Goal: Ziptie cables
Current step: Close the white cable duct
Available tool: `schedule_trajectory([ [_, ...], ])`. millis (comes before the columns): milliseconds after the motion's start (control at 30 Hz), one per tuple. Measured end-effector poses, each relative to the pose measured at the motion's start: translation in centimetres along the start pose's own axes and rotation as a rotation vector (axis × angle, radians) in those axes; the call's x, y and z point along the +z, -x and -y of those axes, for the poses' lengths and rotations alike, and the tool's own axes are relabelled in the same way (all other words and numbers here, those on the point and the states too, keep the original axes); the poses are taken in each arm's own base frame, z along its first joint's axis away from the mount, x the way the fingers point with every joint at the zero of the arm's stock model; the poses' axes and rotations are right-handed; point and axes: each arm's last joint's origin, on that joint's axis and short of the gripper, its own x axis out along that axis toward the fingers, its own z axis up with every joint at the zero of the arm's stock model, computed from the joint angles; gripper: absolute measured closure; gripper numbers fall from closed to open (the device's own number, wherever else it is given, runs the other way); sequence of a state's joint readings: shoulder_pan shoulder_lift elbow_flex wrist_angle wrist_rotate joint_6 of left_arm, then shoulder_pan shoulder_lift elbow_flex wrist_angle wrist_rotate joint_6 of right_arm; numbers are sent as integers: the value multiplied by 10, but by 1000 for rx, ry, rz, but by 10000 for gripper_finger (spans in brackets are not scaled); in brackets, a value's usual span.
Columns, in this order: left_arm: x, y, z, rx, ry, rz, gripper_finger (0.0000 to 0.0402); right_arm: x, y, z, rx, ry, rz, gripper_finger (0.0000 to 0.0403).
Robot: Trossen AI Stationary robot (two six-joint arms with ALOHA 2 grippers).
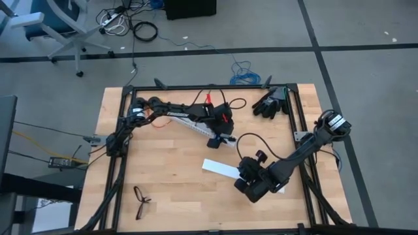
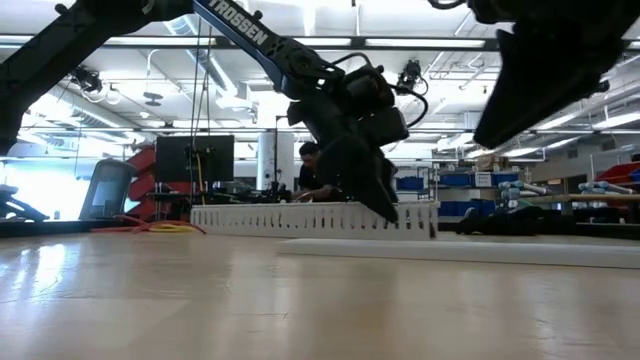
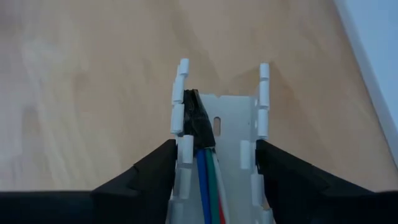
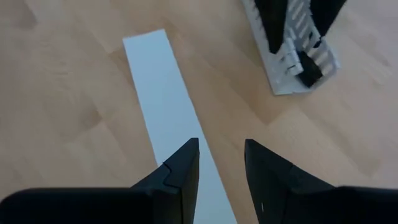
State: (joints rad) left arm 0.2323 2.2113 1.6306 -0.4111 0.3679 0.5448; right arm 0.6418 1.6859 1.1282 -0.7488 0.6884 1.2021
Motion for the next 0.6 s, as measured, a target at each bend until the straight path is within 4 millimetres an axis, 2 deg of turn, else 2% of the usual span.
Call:
schedule_trajectory([
  [233,-10,20,-8,-4,67,-70,182,15,-12,-2,27,103,33,288],
  [367,-15,30,-13,-23,117,-89,182,18,-30,-1,-3,139,11,289],
  [500,-21,34,-17,-77,172,-75,183,16,-49,0,-7,158,-19,289],
  [600,-27,32,-15,-101,186,-70,183,16,-53,0,0,150,-5,289],
])
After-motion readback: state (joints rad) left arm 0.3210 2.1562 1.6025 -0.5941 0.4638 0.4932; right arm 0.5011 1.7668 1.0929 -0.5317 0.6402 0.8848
